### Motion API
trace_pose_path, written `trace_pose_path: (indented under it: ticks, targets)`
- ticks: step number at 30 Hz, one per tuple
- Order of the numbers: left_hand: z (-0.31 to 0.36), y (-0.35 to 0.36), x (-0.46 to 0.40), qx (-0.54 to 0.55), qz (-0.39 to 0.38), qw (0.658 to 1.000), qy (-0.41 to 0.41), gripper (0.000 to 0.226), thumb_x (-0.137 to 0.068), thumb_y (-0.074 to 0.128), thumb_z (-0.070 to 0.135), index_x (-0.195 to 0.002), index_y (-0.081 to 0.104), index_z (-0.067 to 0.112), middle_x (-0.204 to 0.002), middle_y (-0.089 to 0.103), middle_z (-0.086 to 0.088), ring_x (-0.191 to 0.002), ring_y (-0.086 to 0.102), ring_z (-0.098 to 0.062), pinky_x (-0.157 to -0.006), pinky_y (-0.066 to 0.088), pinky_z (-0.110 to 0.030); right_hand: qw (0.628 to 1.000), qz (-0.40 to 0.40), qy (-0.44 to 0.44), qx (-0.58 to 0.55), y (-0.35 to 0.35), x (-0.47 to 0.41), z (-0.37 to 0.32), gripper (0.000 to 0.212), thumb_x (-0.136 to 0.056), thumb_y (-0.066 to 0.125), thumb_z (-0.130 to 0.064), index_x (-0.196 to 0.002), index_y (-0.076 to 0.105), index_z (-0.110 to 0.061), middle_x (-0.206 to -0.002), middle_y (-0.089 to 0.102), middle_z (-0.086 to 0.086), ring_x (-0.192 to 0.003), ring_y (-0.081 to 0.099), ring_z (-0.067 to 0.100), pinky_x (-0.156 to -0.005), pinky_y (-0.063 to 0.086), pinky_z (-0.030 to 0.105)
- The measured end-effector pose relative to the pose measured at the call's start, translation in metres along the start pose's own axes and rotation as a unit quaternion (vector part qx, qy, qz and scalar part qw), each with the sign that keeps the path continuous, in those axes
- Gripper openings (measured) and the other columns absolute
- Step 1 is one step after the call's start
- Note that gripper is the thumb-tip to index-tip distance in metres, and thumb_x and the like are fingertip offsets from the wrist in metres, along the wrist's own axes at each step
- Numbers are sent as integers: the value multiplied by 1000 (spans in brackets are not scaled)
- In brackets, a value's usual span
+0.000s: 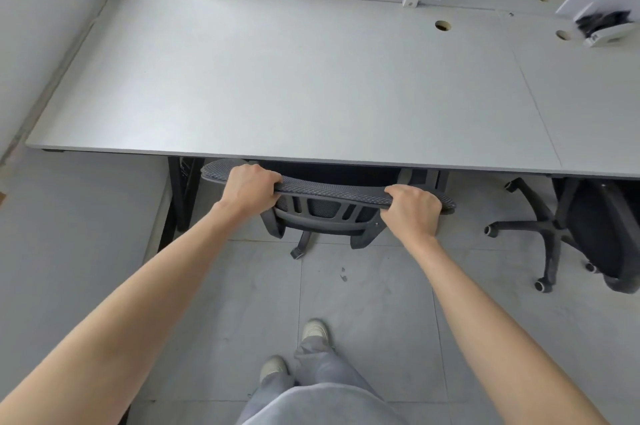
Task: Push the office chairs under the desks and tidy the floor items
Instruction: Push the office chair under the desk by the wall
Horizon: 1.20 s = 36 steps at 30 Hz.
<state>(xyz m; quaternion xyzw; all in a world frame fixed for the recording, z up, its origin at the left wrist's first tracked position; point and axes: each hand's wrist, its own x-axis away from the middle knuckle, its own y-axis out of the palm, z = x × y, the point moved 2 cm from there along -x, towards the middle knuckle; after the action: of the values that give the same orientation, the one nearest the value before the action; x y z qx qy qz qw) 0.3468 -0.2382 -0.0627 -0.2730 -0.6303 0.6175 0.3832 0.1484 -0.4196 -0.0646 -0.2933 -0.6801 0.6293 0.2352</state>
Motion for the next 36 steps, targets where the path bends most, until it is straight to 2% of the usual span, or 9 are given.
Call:
trace_pose_path:
  ticks: [7, 10, 14, 18, 20, 25, 27, 30, 36]
  targets:
    - [-1, 3, 44, -30, -15, 999, -6, 17, -82, 52, 22, -89, 66, 17, -83, 69, -6, -82, 61, -31, -64, 39, -29, 999, 37, -32, -21, 5, 38, -7, 16, -61, 67, -9, -75, 71, -13, -69, 70, 3, -64, 64, 27, -53, 31, 23]
    - [12, 5, 71, -22, -24, 999, -19, 16, -81, 53, 22, -89, 65, 16, -83, 69, -8, -82, 61, -33, -64, 41, -31, 996, 56, -62, -30, 5, 53, 2, 24, -51, 73, -8, -75, 73, -15, -66, 71, 2, -61, 66, 25, -51, 35, 20]
    - [48, 11, 103, -8, -43, 999, -29, 15, -84, 50, 24, -86, 61, 13, -85, 68, -9, -83, 61, -34, -61, 35, -30, 996, 28, -78, -38, -4, 65, 28, 35, -54, 75, -8, -88, 74, -15, -80, 75, 4, -72, 69, 29, -61, 46, 28]
    - [74, 17, 127, 21, -54, 998, -15, 12, -83, 49, 20, -82, 57, 12, -82, 68, -10, -78, 61, -35, -60, 34, -30, 993, 48, -107, -30, -15, 79, 45, 40, -46, 74, 0, -85, 74, -10, -80, 75, 7, -68, 68, 30, -67, 50, 33]
    - [75, 21, 138, 38, -58, 997, -14, 10, -81, 51, 19, -81, 57, 11, -80, 68, -11, -76, 60, -36, -59, 32, -30, 991, 63, -116, -33, -14, 91, 47, 41, -41, 73, 4, -80, 74, -10, -76, 74, 6, -63, 67, 28, -63, 51, 32]
    - [54, 34, 167, 25, 19, 999, 32, 5, -56, 55, 20, -58, 57, 15, -52, 62, 1, -44, 58, -28, -38, 35, -24, 985, 94, -128, -69, -10, 132, 32, 38, -38, 65, 1, -74, 72, -10, -68, 72, 3, -61, 68, 24, -57, 51, 29]
    - [39, 40, 176, 26, 27, 998, 47, 15, -57, 50, 23, -63, 62, 17, -56, 65, 4, -47, 61, -24, -38, 41, -24, 982, 99, -138, -80, -7, 146, 22, 36, -40, 58, -4, -73, 71, -10, -69, 72, 2, -62, 69, 23, -56, 52, 27]
    - [20, 43, 180, 40, 50, 996, 65, 35, -63, 33, 28, -72, 65, 17, -67, 69, 5, -58, 66, -22, -42, 48, -27, 982, 98, -139, -80, -1, 158, 11, 41, -32, 67, 2, -71, 70, -11, -68, 72, 1, -61, 69, 21, -53, 52, 24]
    - [4, 29, 158, 41, 72, 995, 61, 39, -63, 34, 29, -75, 69, 17, -68, 72, 4, -59, 68, -23, -43, 51, -32, 980, 122, -139, -75, 3, 143, -4, 31, -40, 53, -5, -66, 67, -13, -62, 68, -1, -57, 66, 21, -49, 48, 22]
